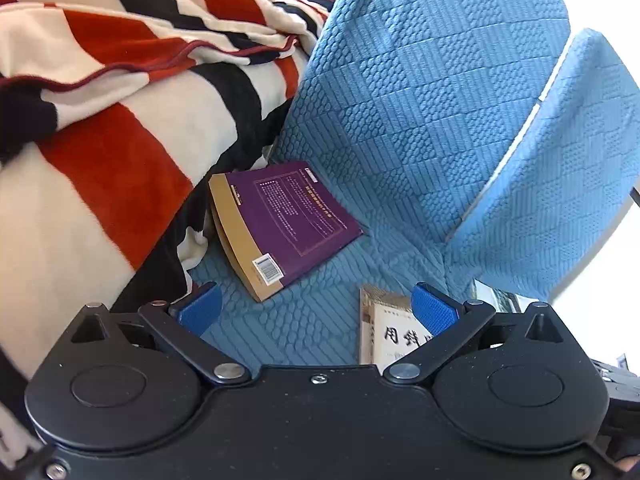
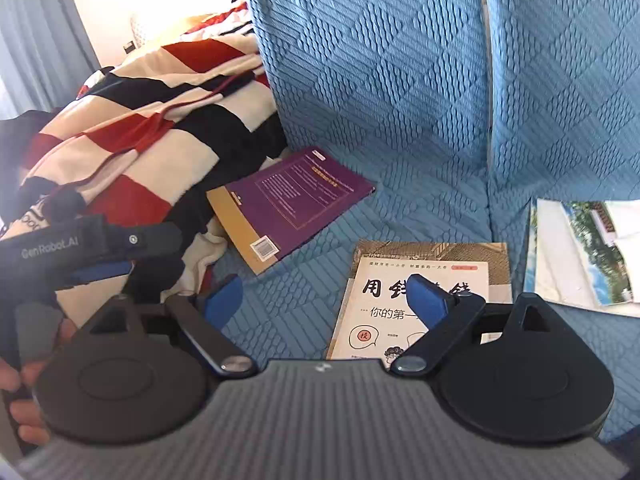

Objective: Organize objects
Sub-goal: 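Move the left tool toward the purple book by the blanket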

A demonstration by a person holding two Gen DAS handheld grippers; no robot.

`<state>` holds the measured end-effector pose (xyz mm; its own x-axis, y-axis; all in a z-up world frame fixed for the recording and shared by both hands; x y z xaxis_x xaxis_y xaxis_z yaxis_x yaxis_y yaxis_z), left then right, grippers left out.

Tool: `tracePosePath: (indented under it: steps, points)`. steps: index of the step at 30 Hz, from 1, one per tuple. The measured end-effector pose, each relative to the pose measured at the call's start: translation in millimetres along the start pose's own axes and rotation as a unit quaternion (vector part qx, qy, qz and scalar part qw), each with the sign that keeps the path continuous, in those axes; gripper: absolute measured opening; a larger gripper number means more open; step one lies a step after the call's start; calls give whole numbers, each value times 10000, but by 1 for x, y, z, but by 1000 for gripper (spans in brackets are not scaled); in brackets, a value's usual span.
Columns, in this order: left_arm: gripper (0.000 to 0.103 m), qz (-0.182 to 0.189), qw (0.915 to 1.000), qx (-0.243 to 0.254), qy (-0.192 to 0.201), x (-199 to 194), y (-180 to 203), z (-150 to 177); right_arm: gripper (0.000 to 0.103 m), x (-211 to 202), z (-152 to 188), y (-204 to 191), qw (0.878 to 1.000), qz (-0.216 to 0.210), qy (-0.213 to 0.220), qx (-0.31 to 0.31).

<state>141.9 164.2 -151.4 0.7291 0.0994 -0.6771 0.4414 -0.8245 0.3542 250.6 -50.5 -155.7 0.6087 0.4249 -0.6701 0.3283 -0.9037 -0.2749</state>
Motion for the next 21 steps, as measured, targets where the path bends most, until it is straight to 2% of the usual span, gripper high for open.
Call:
tracePosePath:
  steps: [12,18,21]
  points:
    - [101,-247,9992,-282,-144,74,-30,-8,90,70,-8,3,9997,52,-220,-83]
    - [101,-237,9989,-287,-283,113,-40,-10,89,109,-14,13,9988,-142,-357,308]
    - [101,-294,9988,-218,-333,129,-40,-11,78,129,-15,15,9979,-203,-463,413]
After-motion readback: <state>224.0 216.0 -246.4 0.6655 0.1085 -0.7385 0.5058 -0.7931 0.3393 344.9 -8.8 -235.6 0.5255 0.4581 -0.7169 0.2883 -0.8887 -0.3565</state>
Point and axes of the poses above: each gripper's, at about its wrist camera, not at the fingertips, and x roughly the way its jaws point, y to its right, z to its underside, the point moved 7 cm from there along x, roughly the way its jaws point
